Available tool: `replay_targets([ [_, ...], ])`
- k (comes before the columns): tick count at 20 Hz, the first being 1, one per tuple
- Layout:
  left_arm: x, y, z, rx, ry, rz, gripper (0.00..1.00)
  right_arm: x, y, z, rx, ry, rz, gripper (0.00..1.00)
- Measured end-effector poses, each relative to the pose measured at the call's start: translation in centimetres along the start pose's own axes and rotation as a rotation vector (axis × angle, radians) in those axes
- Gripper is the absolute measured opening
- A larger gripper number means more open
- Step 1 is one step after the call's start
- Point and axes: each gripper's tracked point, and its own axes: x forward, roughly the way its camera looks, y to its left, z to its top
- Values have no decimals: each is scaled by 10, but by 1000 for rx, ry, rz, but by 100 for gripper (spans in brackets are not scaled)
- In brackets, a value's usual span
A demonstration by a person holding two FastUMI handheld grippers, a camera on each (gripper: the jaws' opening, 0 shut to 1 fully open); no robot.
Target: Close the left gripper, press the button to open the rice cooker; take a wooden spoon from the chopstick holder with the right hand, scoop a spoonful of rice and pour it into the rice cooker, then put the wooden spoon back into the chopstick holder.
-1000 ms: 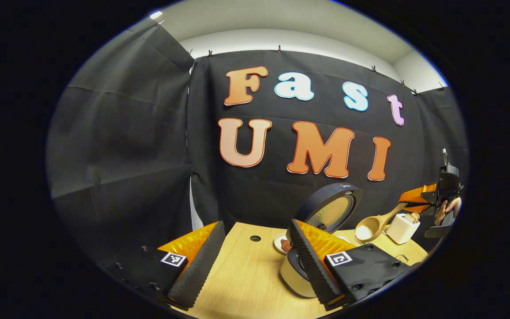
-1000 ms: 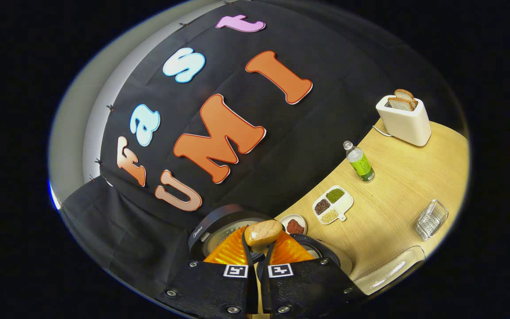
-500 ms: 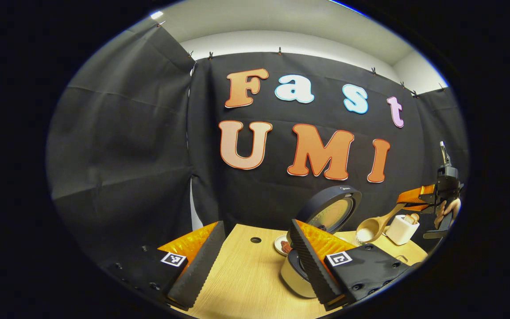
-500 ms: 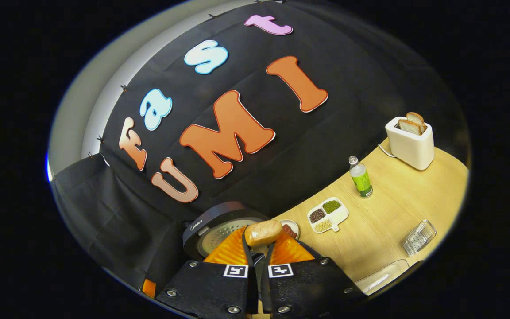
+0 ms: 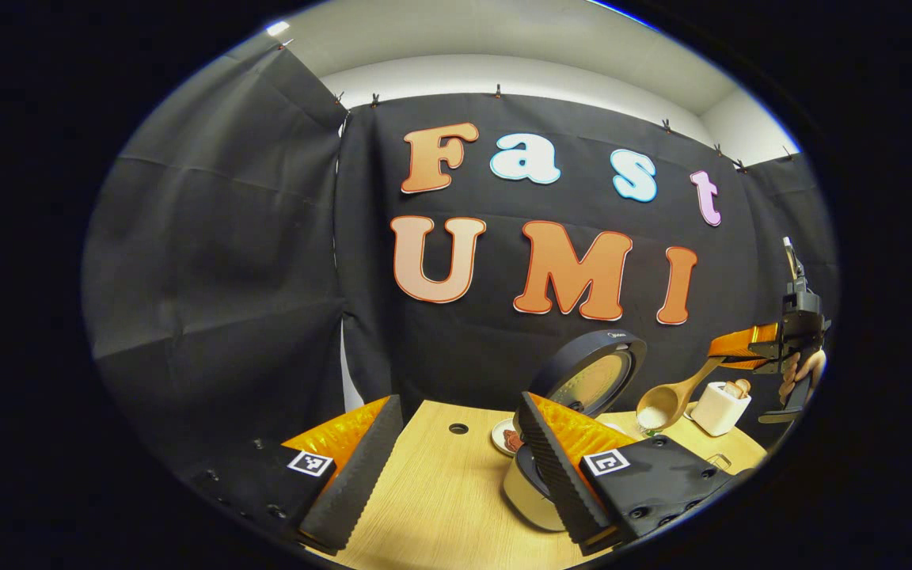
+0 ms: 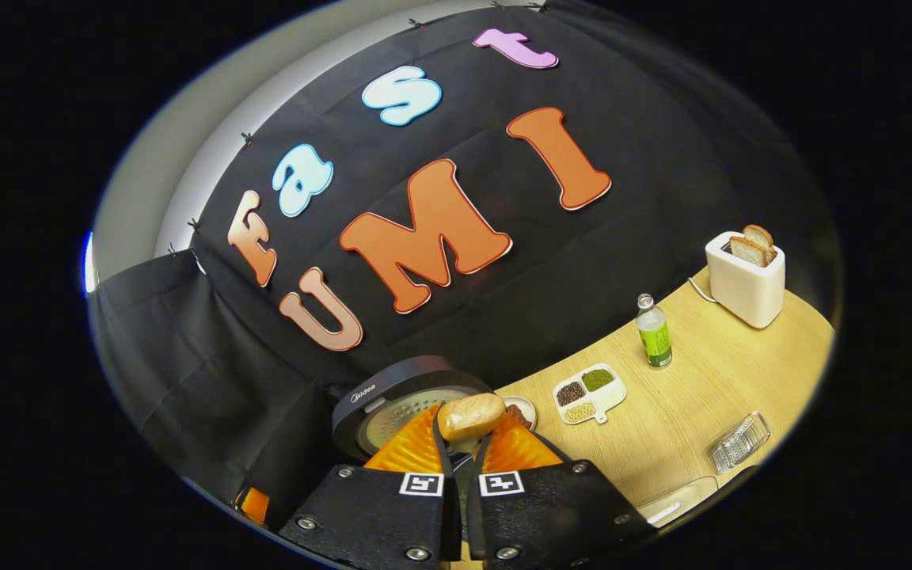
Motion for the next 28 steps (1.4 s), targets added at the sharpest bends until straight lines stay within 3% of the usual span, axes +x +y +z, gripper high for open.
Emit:
replay_targets([
  [14,-1,5,-1,1,-4,13,98,3,33,-7,-205,-19,60,2],
  [28,-3,6,-4,28,4,18,97,20,38,-43,-472,17,91,2],
])
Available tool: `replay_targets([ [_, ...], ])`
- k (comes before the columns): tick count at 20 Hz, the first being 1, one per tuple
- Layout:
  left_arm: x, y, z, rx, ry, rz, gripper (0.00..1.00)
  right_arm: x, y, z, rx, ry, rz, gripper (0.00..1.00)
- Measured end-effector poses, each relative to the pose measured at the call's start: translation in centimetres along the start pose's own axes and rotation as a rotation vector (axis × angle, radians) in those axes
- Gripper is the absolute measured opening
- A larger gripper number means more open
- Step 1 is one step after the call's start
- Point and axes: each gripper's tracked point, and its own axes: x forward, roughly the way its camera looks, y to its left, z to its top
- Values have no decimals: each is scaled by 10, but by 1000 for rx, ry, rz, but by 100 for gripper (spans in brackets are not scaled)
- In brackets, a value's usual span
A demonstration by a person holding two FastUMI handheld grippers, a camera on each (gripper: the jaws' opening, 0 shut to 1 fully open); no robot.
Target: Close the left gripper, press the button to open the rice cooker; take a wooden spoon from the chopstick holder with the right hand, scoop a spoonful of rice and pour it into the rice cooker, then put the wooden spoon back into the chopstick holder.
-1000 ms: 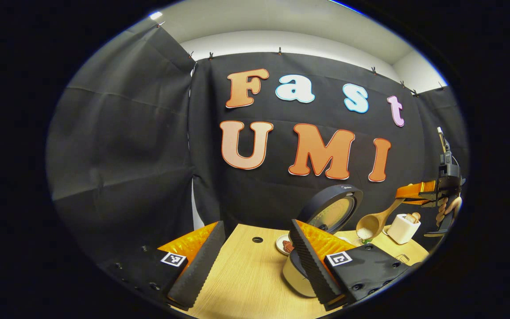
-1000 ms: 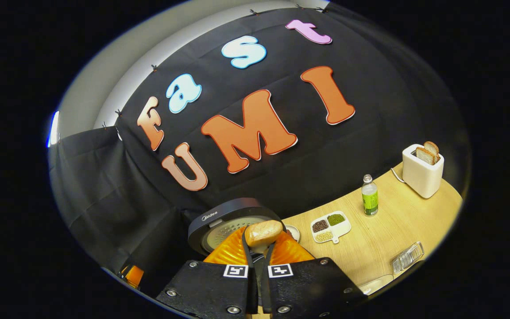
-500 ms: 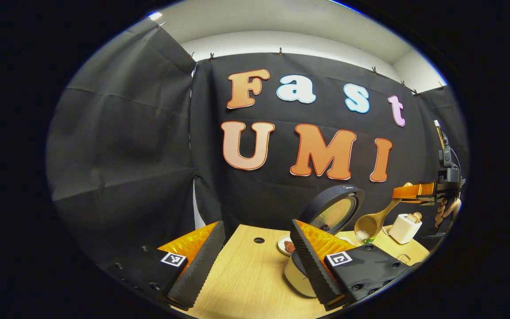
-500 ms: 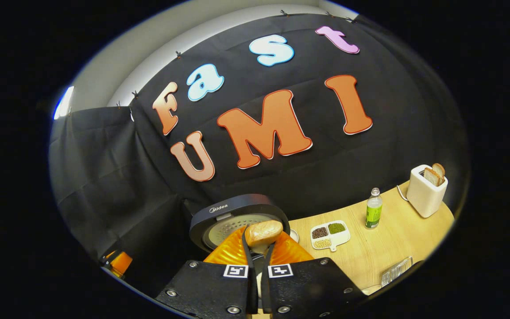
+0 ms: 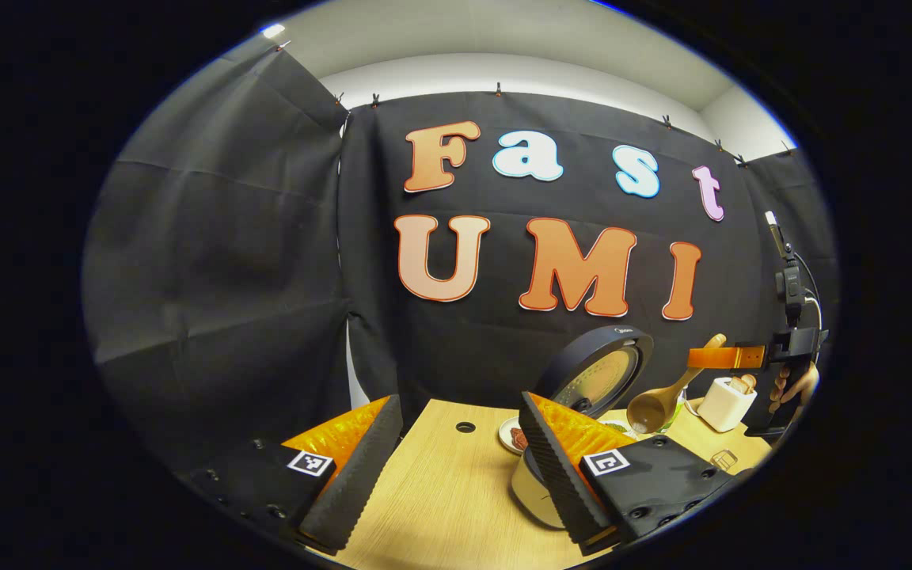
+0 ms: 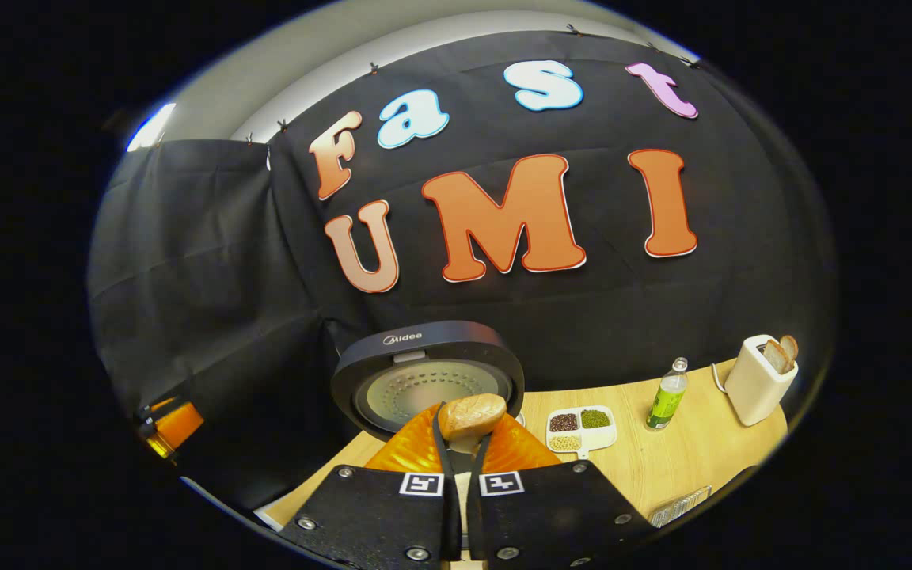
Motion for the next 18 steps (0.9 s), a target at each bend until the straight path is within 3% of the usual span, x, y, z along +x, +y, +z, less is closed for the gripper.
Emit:
replay_targets([
  [7,-1,4,-5,-11,16,10,97,3,8,-19,-135,20,15,2],
  [13,-7,8,6,-5,-8,21,97,-10,0,-14,-29,27,20,2],
  [18,-10,9,18,-13,-37,42,97,-46,-33,9,41,4,-6,2],
])
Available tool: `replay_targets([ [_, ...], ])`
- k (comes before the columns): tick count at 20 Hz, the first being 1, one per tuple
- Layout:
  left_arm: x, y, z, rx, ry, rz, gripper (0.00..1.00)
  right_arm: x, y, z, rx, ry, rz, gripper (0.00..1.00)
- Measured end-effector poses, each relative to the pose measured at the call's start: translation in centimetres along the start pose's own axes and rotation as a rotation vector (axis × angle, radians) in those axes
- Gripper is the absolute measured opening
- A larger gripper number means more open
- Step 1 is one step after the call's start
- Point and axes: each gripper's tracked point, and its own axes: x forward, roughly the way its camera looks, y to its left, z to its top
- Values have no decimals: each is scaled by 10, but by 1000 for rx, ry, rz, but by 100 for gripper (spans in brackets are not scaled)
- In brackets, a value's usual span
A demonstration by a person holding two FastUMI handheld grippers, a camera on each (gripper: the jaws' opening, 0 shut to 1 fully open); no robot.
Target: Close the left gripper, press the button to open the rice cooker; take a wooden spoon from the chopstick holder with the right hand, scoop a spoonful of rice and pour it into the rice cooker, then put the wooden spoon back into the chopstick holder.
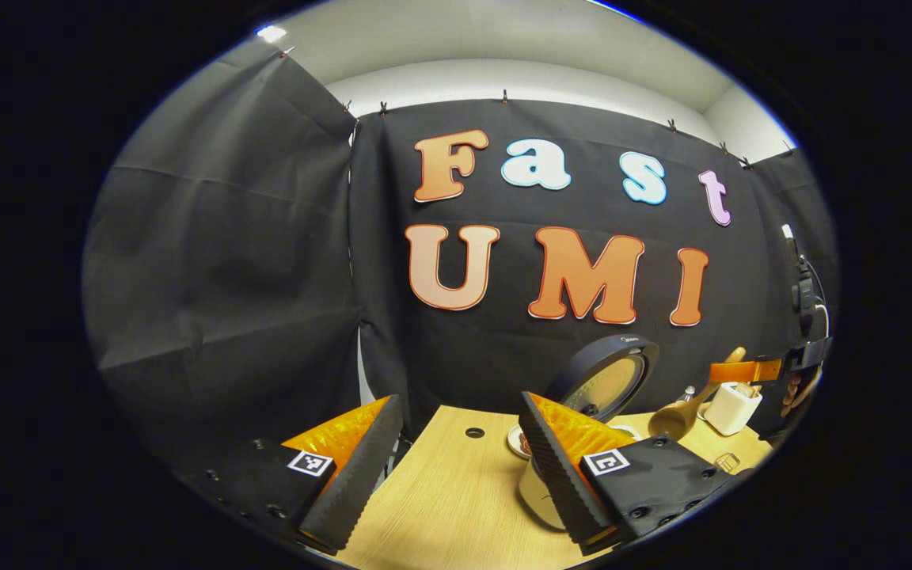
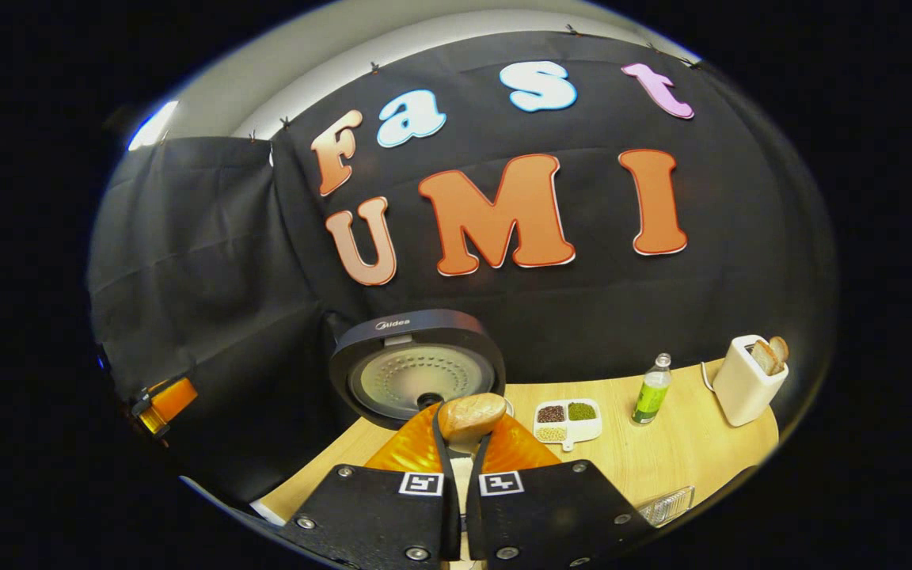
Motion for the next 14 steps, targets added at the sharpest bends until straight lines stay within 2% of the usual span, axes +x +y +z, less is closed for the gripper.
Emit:
replay_targets([
  [7,-6,-10,16,-1,-28,15,100,-65,-89,16,52,-36,-134,2],
  [14,-10,-31,25,-6,-43,7,98,-126,-177,-15,96,-15,-278,2],
])
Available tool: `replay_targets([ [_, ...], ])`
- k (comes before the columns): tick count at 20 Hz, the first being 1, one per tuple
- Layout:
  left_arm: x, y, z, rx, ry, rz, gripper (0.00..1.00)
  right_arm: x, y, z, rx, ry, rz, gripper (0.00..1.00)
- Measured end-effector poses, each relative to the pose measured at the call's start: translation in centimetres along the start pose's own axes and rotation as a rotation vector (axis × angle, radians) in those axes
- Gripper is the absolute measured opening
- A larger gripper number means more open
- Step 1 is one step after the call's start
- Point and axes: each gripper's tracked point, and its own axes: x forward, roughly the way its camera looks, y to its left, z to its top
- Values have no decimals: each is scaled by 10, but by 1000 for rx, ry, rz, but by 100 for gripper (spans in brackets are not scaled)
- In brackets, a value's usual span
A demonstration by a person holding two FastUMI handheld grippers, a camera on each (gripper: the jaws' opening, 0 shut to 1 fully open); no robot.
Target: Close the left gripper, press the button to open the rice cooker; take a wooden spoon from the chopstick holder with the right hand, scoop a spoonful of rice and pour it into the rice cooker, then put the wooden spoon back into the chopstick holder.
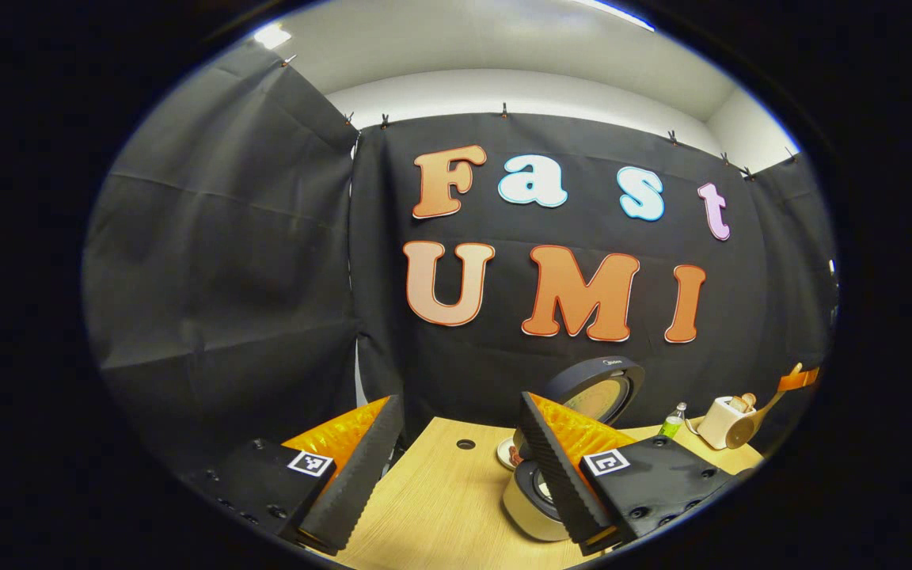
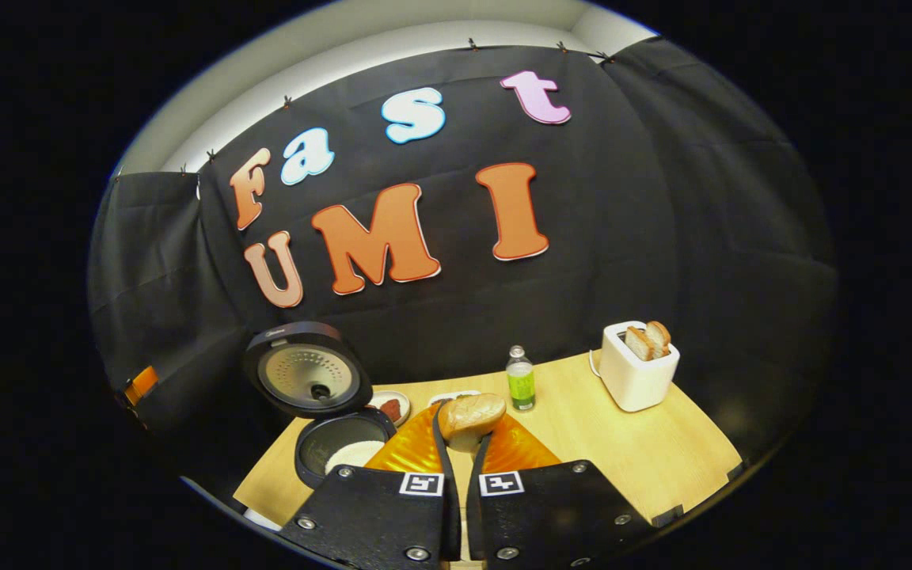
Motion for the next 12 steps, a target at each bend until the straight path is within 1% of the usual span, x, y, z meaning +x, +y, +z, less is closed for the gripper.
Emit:
replay_targets([
  [3,1,-8,2,24,-2,3,98,-2,-27,-22,24,37,-31,2],
  [6,1,-13,5,31,-5,15,97,7,-49,-50,42,84,-58,2],
  [10,-1,-17,6,42,-2,33,100,26,-64,-88,95,161,-48,2],
  [12,-2,-18,9,52,-5,45,100,37,-73,-106,109,199,-51,2],
])
